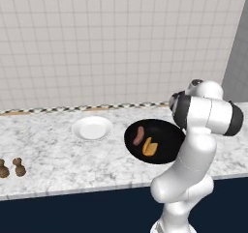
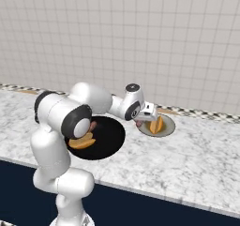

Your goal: Place one bun and one sausage from the bowl on each plate.

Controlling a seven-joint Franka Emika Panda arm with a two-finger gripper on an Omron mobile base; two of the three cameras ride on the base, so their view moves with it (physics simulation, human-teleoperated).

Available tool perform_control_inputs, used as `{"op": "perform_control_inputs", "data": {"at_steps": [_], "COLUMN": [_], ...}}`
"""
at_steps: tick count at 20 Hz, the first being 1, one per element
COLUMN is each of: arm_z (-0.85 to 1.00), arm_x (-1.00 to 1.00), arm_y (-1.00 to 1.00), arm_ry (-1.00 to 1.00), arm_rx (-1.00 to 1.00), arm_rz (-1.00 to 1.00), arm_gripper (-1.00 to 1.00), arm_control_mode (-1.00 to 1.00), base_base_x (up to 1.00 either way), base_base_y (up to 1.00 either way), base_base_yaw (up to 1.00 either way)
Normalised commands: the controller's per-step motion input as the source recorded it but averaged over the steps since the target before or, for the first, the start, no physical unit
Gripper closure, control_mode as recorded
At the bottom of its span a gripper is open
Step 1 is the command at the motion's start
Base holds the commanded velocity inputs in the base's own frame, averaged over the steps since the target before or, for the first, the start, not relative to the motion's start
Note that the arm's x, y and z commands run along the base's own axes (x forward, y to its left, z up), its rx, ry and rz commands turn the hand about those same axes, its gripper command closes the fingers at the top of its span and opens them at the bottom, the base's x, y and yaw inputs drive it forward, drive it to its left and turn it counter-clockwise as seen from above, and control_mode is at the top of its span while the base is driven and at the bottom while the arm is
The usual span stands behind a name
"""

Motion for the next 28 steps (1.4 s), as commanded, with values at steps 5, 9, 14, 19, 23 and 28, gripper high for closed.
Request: {"op": "perform_control_inputs", "data": {"at_steps": [5, 9, 14, 19, 23, 28], "arm_z": [-0.38, -0.26, -0.27, -0.05, 0.31, 0.91], "arm_x": [0.25, 0.35, 0.34, 0.14, 0.0, -0.58], "arm_y": [0.0, -0.05, -0.06, -0.26, -0.14, 0.21], "arm_ry": [-0.01, -0.05, -0.07, 0.0, -0.01, -0.06], "arm_rx": [0.0, 0.0, 0.0, 0.0, 0.0, 0.05], "arm_rz": [0.0, 0.0, -0.02, -0.03, -0.01, 0.0], "arm_gripper": [1.0, 1.0, 1.0, -1.0, -1.0, -1.0], "arm_control_mode": [-1.0, -1.0, -1.0, -1.0, -1.0, -1.0], "base_base_x": [0.0, 0.0, 0.0, 0.0, 0.0, 0.0], "base_base_y": [0.0, 0.0, 0.0, 0.0, 0.0, 0.0], "base_base_yaw": [0.0, 0.0, 0.0, 0.0, 0.0, 0.0]}}
